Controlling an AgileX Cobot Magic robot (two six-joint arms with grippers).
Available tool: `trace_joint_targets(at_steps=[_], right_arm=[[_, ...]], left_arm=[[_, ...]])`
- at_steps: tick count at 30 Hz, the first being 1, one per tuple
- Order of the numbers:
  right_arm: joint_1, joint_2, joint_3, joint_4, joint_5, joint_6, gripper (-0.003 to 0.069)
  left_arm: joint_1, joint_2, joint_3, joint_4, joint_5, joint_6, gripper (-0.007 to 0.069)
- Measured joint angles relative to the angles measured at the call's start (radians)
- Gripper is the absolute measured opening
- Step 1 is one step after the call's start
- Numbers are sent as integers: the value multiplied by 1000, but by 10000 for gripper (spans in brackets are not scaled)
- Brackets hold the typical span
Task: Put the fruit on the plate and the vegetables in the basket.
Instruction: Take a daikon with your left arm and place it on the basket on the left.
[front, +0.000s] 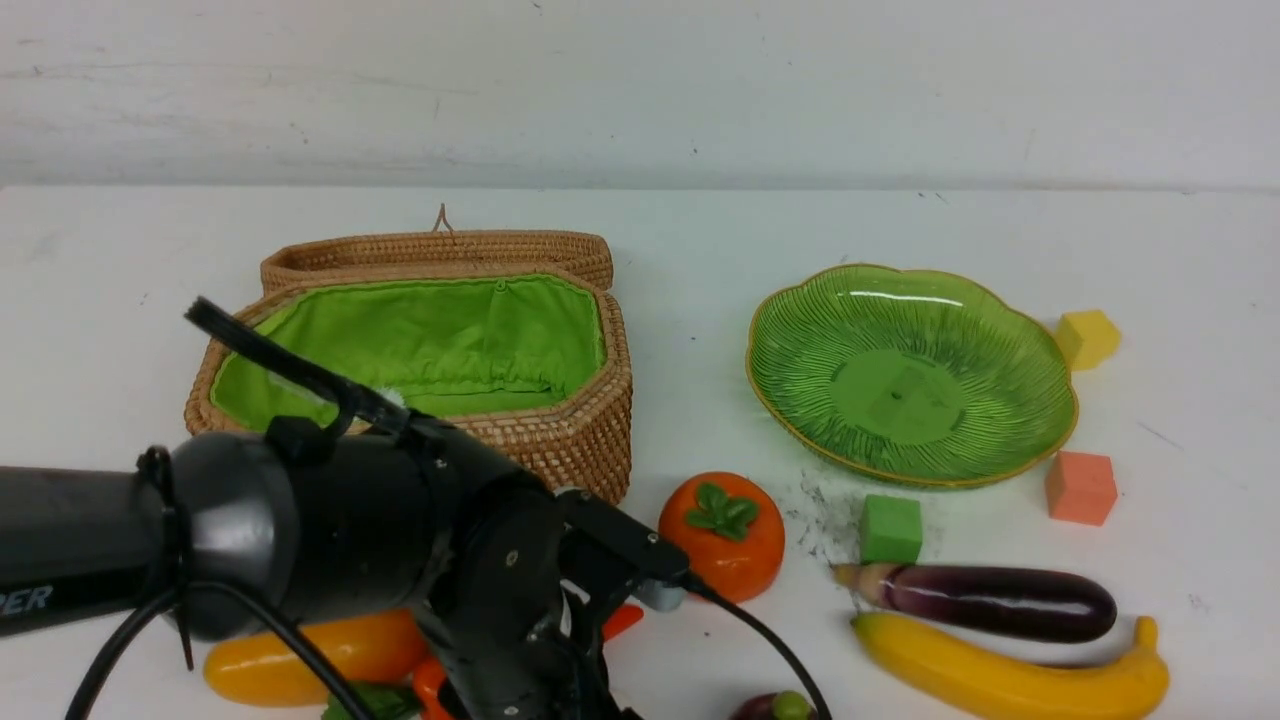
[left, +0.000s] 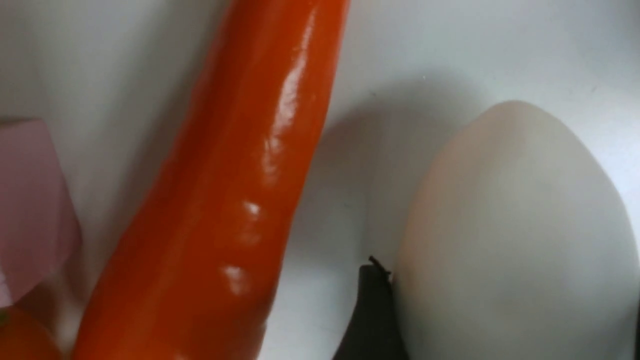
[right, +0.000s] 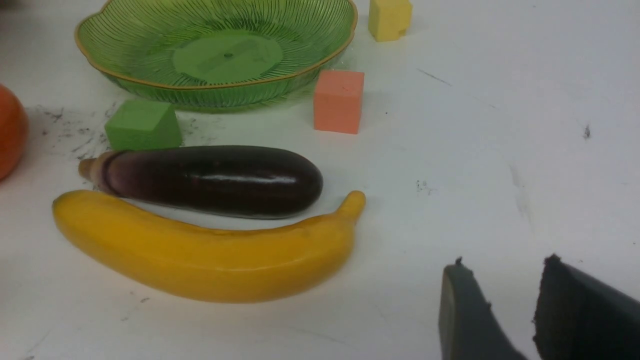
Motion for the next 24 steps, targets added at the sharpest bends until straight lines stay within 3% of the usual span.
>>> trace_joint_targets(at_steps=[10,24], right_arm=[[0,0,0,0,0,0,242],[0,0,0,0,0,0,242]], left_arm=[[0,0,-28,-2,90,0,531],[0,-65,-31,-23,101,0,531]])
